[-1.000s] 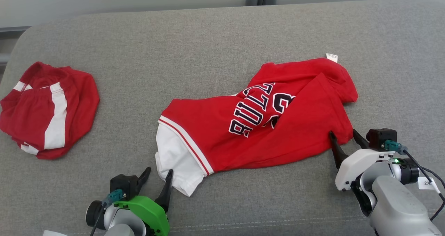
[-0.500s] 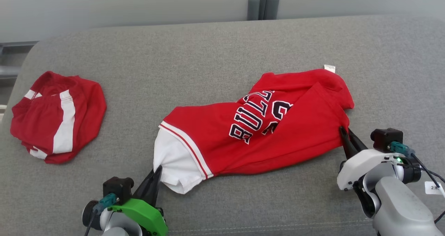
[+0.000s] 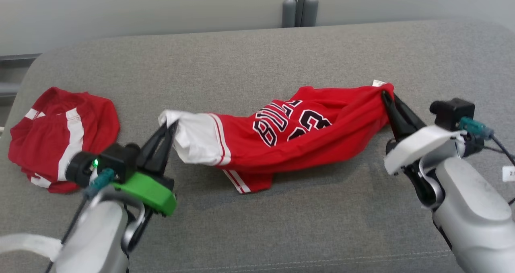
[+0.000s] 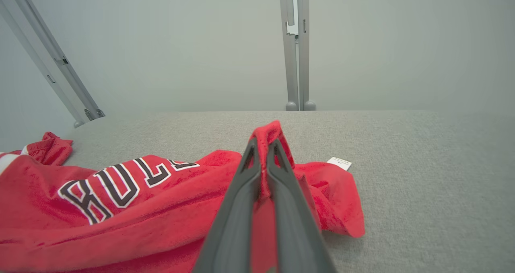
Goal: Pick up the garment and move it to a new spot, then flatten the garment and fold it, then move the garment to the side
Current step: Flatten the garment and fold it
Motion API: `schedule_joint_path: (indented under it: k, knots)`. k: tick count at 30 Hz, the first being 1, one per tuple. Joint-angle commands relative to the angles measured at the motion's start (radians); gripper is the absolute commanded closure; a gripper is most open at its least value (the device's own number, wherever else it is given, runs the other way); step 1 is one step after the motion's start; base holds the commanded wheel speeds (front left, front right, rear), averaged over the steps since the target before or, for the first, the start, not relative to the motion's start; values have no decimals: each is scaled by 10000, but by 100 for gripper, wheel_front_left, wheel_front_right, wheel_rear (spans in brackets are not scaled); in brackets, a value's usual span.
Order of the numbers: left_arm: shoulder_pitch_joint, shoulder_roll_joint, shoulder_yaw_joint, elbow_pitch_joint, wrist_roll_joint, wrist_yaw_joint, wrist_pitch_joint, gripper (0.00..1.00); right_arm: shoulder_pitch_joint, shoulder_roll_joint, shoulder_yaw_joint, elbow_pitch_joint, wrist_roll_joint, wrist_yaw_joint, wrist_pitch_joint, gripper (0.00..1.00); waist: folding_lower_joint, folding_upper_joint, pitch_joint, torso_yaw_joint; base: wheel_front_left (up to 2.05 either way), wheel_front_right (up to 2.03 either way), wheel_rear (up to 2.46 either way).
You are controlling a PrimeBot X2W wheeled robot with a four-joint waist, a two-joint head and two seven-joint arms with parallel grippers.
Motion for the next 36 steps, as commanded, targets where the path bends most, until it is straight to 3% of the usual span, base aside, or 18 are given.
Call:
schedule_joint_path:
  k: [1, 7, 15, 22, 27, 36]
  knots:
    - [-804, 220, -120, -222, -140, -9, 150, 100, -571, -4, 129, -170, 290, -3, 164, 100, 0, -1, 454, -140, 0, 0, 0]
    - [-3423, 1085, -677, -387, -810, -9, 925, 100, -2809, 62, 641, 32, 832, -2, 775, 100, 0, -1, 1524, -380, 0, 0, 0]
    - [-8087, 1986, -1757, 519, -2137, -9, 1864, 100, -7222, 555, 704, 1757, 1735, -2, 1277, 100, 0, -1, 3273, -583, 0, 0, 0]
    - [-11426, 1745, -2109, 2209, -3048, -10, 2033, 100, -10567, 1102, 313, 3958, 1705, -2, 813, 100, 0, -1, 3785, -696, 0, 0, 0]
    - [-12925, 1576, -2445, 2899, -2916, -10, 1854, 100, -12261, 1263, 308, 5242, 1222, -2, 334, 100, 0, -1, 3863, -794, 0, 0, 0]
    - [-14286, 940, -2366, 4208, -2682, 130, 558, 100, -13334, 1125, 466, 6286, 579, -2, -319, 100, 0, -1, 4600, -724, 0, 0, 0]
